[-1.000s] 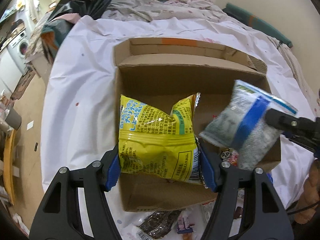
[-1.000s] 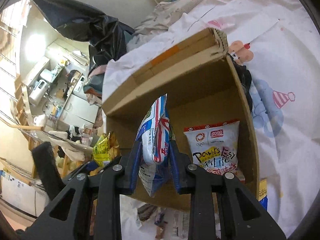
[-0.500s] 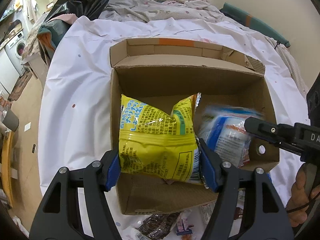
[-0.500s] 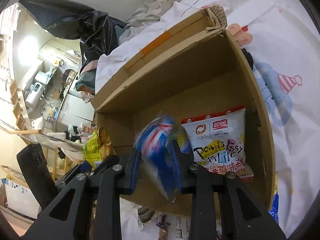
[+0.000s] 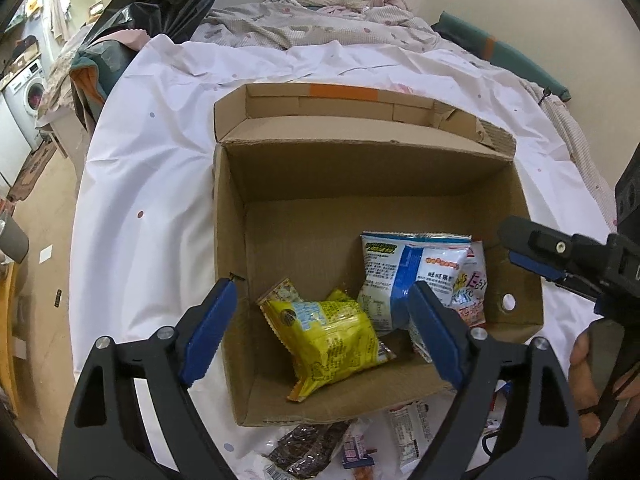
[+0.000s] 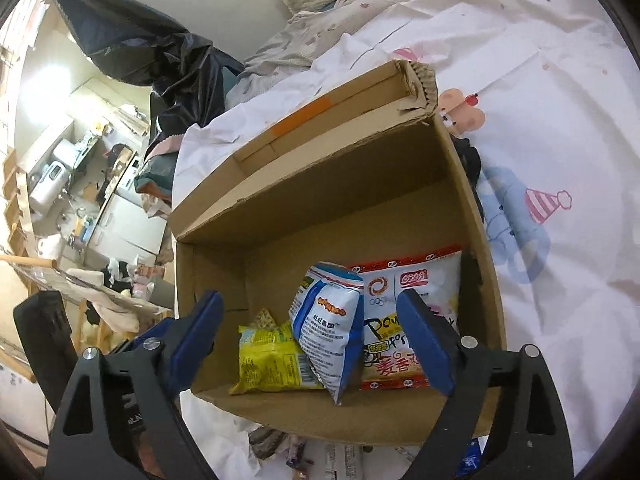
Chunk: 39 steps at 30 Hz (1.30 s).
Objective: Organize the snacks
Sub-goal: 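Withdraw both tools from the box and grasp the dark chocolate bar pack with the left tool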
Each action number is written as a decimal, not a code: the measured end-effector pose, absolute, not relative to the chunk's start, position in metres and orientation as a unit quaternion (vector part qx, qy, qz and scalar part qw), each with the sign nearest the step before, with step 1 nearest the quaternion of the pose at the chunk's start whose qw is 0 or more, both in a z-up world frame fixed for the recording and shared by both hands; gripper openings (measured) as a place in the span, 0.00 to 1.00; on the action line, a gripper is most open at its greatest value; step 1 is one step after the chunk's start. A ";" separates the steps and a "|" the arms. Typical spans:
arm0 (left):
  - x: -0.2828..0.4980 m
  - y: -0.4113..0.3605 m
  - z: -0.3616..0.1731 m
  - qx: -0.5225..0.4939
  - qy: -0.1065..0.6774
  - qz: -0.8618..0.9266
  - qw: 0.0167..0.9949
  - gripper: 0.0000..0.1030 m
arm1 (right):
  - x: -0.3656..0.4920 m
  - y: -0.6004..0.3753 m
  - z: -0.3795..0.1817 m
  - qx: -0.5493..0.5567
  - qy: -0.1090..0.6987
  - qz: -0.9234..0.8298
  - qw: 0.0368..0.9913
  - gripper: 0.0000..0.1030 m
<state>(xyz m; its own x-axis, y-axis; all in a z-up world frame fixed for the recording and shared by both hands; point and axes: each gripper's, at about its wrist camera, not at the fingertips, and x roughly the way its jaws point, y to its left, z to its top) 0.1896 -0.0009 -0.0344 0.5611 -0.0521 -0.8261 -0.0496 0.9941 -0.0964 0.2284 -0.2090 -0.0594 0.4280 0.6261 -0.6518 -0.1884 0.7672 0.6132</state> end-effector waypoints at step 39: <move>0.111 0.033 -0.005 -0.103 0.421 0.055 0.899 0.92 | 0.137 -0.249 -0.023 0.169 0.438 0.228 0.853 0.88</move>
<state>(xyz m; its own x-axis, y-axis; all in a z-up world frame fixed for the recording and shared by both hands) 0.1108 0.0332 -0.0047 0.6390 0.0128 -0.7691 -0.1862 0.9727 -0.1385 0.1373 -0.2489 -0.0230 0.5130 0.5365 -0.6701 -0.2403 0.8392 0.4879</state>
